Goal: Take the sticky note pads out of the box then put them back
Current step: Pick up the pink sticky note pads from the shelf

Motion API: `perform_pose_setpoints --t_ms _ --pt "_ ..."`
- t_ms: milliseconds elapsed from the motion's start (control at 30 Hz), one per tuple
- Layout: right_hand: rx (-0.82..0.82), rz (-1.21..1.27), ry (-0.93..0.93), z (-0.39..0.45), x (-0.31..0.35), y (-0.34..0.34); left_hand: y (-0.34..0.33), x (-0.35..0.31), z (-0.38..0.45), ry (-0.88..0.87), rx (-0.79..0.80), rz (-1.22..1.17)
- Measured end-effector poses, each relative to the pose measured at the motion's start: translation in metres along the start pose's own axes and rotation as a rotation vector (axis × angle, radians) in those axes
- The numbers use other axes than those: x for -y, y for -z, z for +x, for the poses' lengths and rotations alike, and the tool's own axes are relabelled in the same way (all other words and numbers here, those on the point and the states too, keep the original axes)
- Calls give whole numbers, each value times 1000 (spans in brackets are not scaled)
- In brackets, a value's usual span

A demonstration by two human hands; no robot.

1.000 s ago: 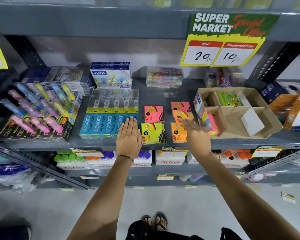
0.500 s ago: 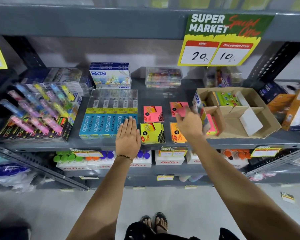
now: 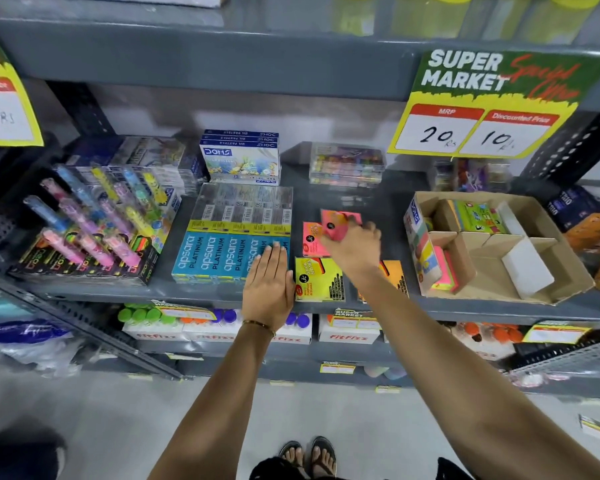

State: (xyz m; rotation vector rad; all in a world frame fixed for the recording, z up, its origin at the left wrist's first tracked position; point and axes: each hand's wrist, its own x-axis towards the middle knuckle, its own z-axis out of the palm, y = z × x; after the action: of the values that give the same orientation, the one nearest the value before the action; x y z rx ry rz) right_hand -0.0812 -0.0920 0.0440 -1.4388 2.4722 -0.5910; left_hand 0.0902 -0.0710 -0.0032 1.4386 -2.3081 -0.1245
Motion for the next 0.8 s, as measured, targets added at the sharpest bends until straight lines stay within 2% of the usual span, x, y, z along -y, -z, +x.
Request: perform_pose_setpoints --t_ms 300,800 --pt "121 -38 -63 -2 31 -25 3 -3 -1 15 -18 -11" --pt "178 -170 -148 3 46 -25 2 -2 1 14 43 57"
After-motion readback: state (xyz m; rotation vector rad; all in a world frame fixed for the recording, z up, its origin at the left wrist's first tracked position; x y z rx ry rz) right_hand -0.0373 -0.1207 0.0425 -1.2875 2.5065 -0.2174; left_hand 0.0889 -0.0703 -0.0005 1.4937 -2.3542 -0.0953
